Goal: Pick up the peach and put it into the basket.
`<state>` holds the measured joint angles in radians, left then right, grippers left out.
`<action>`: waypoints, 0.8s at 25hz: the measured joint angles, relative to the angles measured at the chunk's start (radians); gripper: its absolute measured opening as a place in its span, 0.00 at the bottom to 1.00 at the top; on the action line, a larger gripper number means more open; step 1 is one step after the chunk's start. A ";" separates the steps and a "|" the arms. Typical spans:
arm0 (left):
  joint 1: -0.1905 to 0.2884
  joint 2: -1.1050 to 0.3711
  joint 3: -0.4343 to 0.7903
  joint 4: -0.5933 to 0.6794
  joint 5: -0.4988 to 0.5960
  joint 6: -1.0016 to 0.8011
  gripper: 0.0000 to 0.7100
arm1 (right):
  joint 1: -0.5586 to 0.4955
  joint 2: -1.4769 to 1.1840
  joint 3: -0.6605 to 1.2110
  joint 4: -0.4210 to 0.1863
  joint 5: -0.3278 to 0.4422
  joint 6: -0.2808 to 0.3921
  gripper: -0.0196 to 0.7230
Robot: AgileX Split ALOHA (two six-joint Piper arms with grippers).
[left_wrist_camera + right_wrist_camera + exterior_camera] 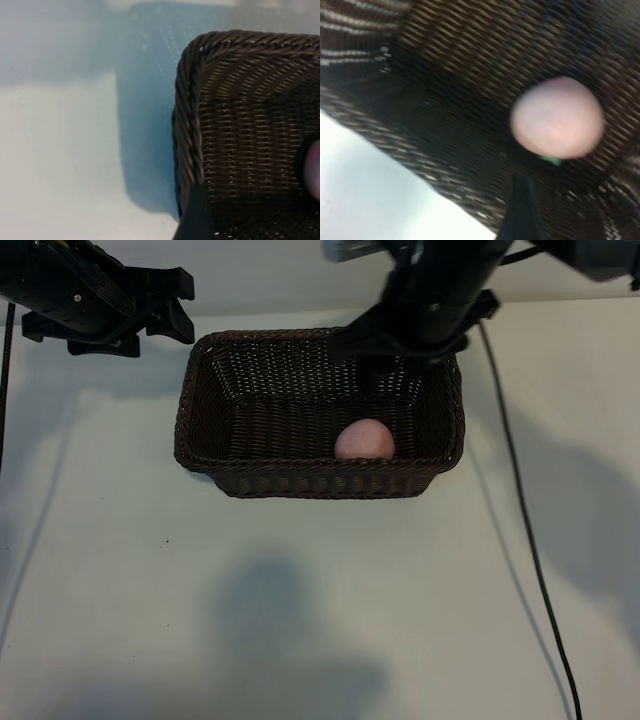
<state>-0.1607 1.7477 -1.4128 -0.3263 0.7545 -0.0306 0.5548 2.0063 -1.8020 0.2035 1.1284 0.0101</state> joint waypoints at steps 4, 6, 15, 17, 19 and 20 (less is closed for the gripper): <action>0.000 0.000 0.000 0.000 0.001 0.000 0.80 | -0.074 -0.017 0.000 -0.026 0.050 0.003 0.74; 0.000 0.000 0.000 0.000 0.001 0.000 0.80 | -0.109 -0.033 0.000 -0.052 0.074 0.003 0.74; 0.000 0.000 0.000 0.000 0.001 0.000 0.80 | -0.247 -0.083 0.000 -0.104 0.093 -0.003 0.74; 0.000 0.000 0.000 0.000 0.002 0.000 0.80 | -0.254 -0.083 0.000 -0.104 0.093 -0.003 0.74; 0.000 0.000 0.000 0.000 0.002 0.000 0.80 | -0.255 -0.083 0.000 -0.106 0.093 -0.004 0.74; 0.000 0.000 0.000 0.000 0.002 0.000 0.80 | -0.255 -0.083 0.000 -0.110 0.094 -0.004 0.74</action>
<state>-0.1607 1.7477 -1.4128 -0.3263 0.7564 -0.0306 0.2994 1.9235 -1.8020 0.0935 1.2220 0.0065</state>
